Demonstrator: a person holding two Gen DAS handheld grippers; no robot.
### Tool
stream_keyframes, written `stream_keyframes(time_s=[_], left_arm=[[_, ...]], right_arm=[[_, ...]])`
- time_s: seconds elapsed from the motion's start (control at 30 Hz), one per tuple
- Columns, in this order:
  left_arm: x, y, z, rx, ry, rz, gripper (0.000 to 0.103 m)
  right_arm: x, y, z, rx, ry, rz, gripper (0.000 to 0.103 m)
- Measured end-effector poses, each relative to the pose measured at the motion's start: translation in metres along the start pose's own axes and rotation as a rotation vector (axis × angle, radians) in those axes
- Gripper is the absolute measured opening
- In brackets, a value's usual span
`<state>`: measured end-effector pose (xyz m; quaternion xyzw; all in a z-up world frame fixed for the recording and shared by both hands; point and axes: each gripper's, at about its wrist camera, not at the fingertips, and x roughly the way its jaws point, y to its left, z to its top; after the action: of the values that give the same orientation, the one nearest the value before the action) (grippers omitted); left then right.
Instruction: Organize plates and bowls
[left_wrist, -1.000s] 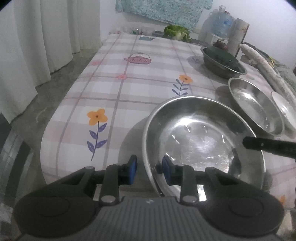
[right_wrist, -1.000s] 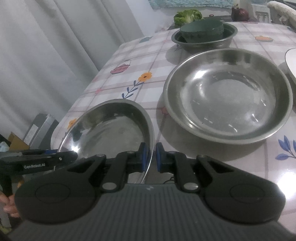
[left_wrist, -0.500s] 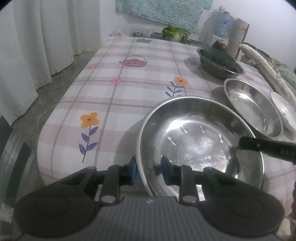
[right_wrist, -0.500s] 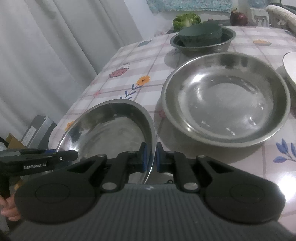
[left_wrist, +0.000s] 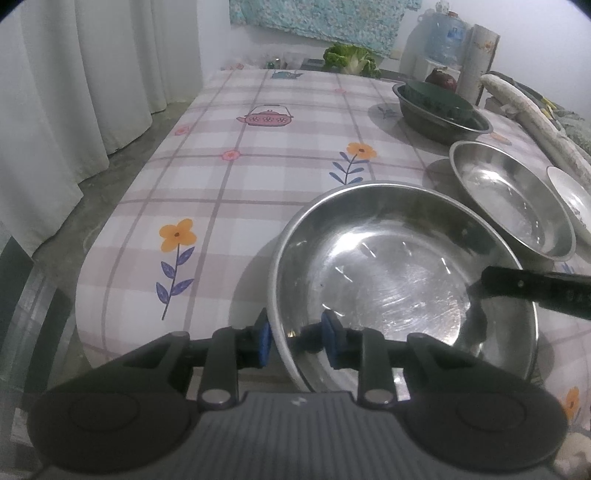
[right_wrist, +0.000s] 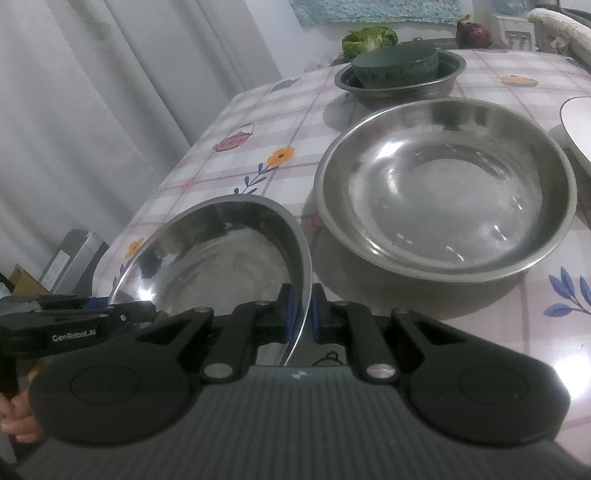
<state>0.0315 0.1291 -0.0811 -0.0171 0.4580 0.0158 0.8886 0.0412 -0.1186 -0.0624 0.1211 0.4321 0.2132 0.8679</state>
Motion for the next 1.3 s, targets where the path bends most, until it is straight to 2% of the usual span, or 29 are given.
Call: stream_keyframes(time_s=[0.27, 0.73, 1.3], left_arm=[[-0.003, -0.002, 0.002, -0.008, -0.003, 0.005, 0.029], [-0.017, -0.008, 0.009, -0.002, -0.029, 0.030, 0.029], [-0.020, -0.017, 0.015, 0.006, -0.018, 0.050, 0.029]], right_arm=[[-0.001, 0.004, 0.000, -0.008, -0.001, -0.021, 0.009], [-0.006, 0.000, 0.001, 0.011, -0.013, 0.004, 0.010], [-0.011, -0.005, 0.003, 0.030, -0.014, 0.015, 0.011]])
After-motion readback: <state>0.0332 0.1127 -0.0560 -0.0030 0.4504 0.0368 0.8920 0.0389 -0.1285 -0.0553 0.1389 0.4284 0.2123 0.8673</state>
